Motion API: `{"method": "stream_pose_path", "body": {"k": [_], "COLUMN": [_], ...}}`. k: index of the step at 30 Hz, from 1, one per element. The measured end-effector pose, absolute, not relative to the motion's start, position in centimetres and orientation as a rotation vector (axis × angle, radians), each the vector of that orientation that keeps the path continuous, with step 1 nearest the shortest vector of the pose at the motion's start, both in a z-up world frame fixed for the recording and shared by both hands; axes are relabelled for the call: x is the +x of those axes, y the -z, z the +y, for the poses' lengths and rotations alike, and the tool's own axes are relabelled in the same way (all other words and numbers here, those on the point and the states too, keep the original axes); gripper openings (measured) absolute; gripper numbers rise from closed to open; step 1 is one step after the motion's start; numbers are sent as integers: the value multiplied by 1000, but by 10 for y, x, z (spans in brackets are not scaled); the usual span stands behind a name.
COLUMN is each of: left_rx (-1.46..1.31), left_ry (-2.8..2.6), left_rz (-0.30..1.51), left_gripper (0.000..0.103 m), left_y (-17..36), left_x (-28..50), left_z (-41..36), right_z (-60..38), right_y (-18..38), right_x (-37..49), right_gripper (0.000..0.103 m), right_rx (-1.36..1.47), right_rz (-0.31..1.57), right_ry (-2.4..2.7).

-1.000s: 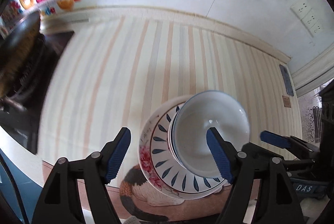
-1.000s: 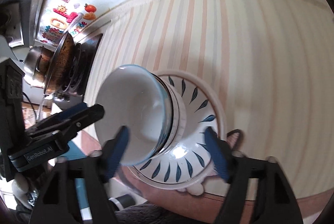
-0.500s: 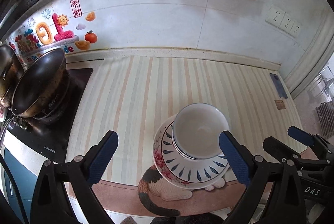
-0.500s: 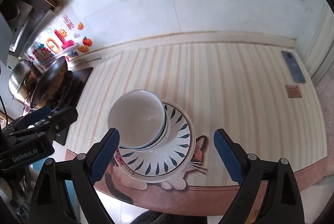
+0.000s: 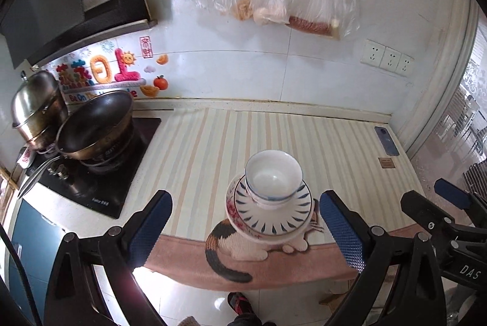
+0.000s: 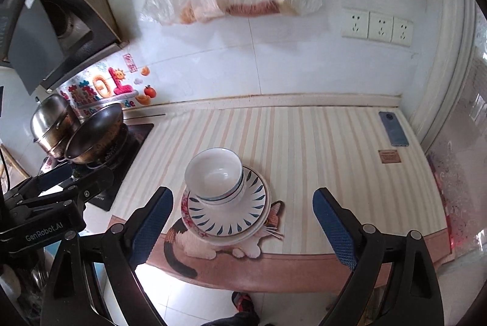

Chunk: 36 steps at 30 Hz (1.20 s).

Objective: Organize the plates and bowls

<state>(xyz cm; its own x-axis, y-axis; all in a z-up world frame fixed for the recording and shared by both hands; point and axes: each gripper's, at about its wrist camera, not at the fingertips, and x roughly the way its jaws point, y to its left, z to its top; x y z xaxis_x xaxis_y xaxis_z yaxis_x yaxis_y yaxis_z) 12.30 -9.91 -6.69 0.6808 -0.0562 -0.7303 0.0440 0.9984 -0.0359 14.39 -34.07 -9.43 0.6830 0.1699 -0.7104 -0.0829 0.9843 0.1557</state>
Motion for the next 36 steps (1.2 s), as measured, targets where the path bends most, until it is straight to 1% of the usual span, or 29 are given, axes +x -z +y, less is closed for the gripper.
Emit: {"method": "stream_pose_path", "body": {"k": [3,8,16,26,36], "left_rx": [-19,-33,-41,-29,-10], "left_ry": [33,8,-12,-6,-1], "left_rz": [792,755,739,730,704], "left_gripper": [102,102,102,102,102], "left_y": [55,37,25,19,16], "left_x": [93,48,2,-28,-42], "left_z": [-100,-97,-91,-75,-63], "right_z": [-343,-345,-345,-331,-320], "right_y": [77,56,30,13,13], "right_x": [107,53,-22,-69,-79], "right_gripper": [98,99,100,100,100], "right_rx": [103,91,74,73,80], "right_rz": [773,751,692,643,637], "right_ry": [-157,-161,-138,-99,-62]}}
